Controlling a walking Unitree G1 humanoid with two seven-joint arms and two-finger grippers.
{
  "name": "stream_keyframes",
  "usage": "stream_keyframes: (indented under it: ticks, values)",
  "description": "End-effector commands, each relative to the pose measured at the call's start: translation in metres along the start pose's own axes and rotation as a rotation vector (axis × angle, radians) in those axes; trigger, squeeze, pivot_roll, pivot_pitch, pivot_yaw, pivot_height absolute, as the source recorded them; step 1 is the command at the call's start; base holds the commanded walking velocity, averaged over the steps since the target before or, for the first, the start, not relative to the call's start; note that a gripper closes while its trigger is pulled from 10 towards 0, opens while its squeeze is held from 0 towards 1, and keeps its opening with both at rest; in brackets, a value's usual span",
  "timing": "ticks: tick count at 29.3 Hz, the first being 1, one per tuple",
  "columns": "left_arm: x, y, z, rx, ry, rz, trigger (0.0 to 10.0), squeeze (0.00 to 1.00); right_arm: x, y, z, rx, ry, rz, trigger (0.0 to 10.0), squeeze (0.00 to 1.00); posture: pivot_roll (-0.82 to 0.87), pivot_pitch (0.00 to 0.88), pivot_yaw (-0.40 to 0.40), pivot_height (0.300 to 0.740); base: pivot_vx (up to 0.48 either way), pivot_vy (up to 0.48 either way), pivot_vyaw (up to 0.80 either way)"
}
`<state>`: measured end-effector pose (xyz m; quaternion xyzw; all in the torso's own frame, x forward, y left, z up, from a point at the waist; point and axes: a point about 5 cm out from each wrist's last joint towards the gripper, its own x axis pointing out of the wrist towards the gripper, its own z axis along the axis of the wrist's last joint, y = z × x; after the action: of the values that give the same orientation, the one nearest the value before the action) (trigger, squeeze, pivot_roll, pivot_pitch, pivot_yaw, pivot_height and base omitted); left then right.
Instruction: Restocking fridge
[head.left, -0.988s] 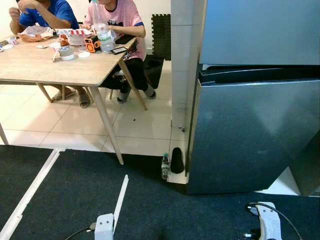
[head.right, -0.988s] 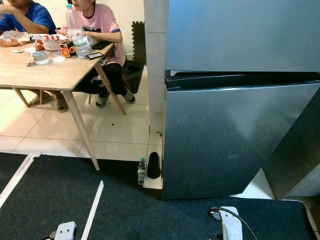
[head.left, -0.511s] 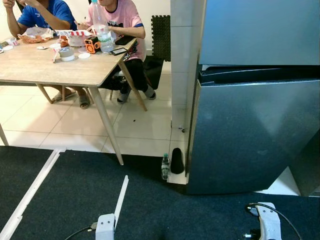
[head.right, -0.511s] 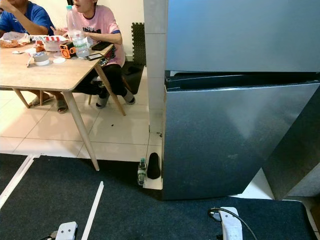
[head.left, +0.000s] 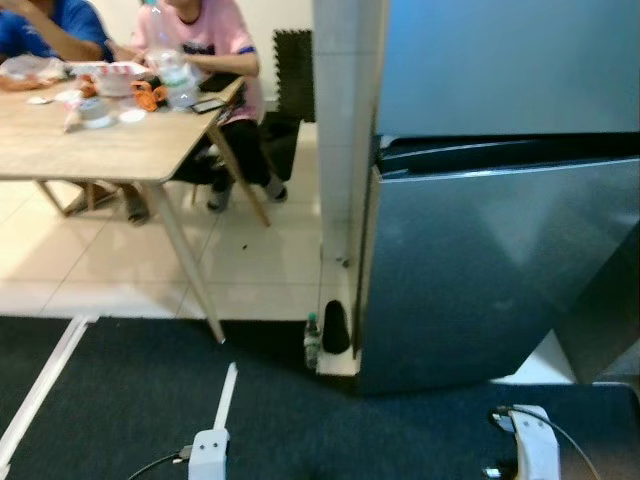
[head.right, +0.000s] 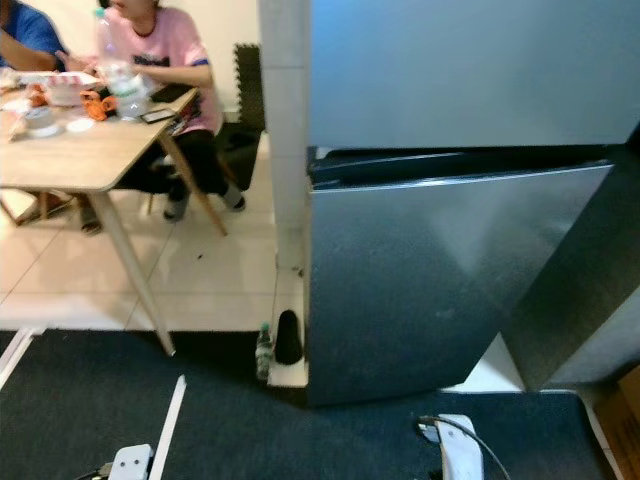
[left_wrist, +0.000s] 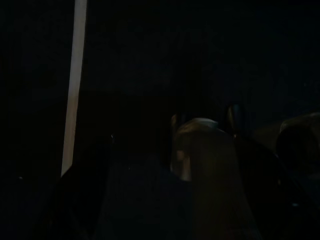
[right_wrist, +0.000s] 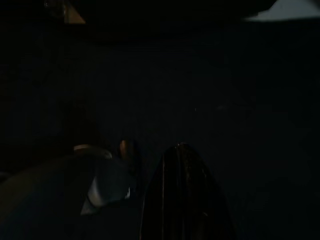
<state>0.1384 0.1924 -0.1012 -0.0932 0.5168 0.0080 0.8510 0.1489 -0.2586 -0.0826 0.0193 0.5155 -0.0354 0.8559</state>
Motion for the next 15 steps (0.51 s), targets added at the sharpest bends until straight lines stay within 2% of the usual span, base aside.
stream_keyframes:
  ticks: [1,11,15]
  values:
    - [-0.0019,0.0044,-0.0065,0.002,0.019,0.011,10.0,0.00,0.0027,0.0081,0.0101,0.000,-0.034,0.022,10.0,0.00,-0.05,0.000,0.024,0.740,0.352,0.000,0.00]
    - [-0.0020,0.0047,-0.0068,0.011,0.021,0.010,10.0,0.00,0.0028,0.0080,0.0121,-0.007,-0.040,0.020,10.0,0.00,-0.05,0.000,0.022,0.740,0.352,0.000,0.00]
    - [-0.0021,0.0055,-0.0075,-0.011,0.024,0.020,10.0,0.00,0.0029,0.0082,0.0123,0.000,-0.042,0.016,10.0,0.00,-0.04,0.000,0.025,0.740,0.000,0.000,0.00]
